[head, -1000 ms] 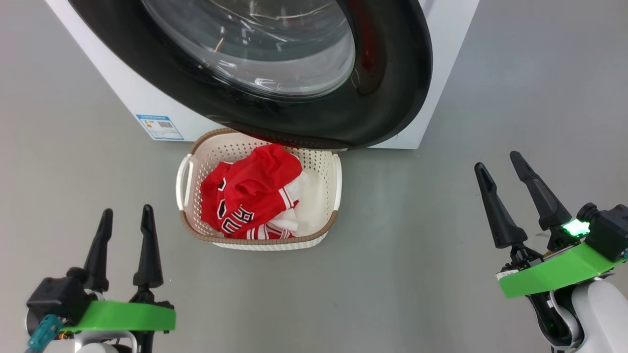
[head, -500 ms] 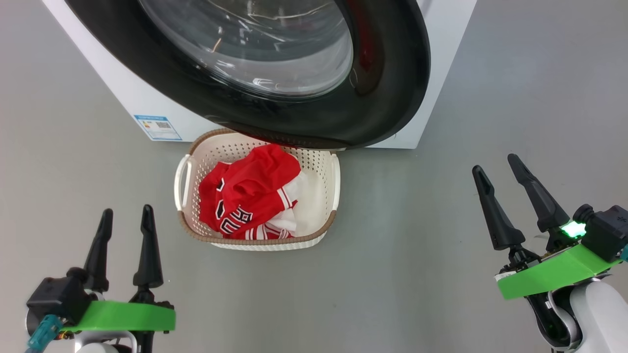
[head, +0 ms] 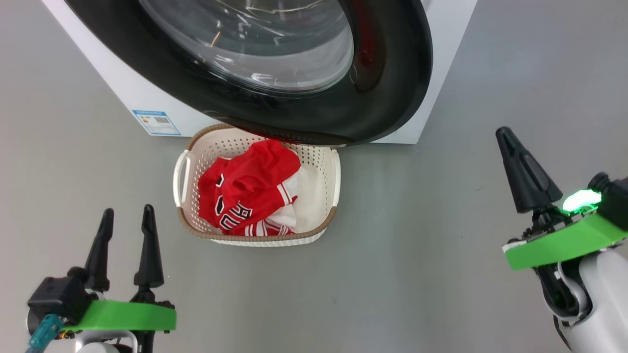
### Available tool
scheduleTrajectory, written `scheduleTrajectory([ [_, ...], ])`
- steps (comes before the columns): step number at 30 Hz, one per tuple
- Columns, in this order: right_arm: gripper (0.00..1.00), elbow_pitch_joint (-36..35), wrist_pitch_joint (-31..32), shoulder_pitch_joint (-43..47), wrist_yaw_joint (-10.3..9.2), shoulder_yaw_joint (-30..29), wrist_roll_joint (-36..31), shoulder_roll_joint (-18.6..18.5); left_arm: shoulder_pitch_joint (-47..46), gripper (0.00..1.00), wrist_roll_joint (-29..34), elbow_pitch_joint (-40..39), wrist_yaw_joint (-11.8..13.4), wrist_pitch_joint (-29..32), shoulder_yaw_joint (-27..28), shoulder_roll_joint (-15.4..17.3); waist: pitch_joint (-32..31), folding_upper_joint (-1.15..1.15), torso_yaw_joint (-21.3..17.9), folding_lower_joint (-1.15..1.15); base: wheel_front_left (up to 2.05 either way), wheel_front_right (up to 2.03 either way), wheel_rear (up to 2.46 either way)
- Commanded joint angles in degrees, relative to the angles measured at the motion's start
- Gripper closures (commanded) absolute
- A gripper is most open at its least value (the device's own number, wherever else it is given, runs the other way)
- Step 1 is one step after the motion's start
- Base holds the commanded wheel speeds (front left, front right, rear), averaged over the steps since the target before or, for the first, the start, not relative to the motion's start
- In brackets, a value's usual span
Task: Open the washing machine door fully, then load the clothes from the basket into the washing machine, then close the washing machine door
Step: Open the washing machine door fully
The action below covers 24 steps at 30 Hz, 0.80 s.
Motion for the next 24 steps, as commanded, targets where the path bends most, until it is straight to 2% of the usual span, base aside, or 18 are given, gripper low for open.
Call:
scheduleTrajectory([
  [1,1.00,-0.77,-0.68,-1.14,0.09,1.29,1.39,-0.96,-0.71,0.00,-0.12,-1.17,-0.03,-0.46,1.71,1.12,0.12,0.00,-0.02,0.00,0.00,0.00,0.00],
  [8,1.00,4.26,-0.07,-6.54,0.09,3.55,11.91,-3.18,-0.93,0.00,-0.12,-1.14,-0.04,-0.46,1.66,1.12,0.68,0.00,0.04,0.00,0.00,0.00,0.00],
  [24,1.00,12.21,13.15,-17.39,0.09,2.98,41.03,-4.34,-1.76,0.00,-0.33,-1.13,-0.10,-0.46,1.48,1.12,2.35,0.00,0.45,0.00,0.00,0.00,0.00],
])
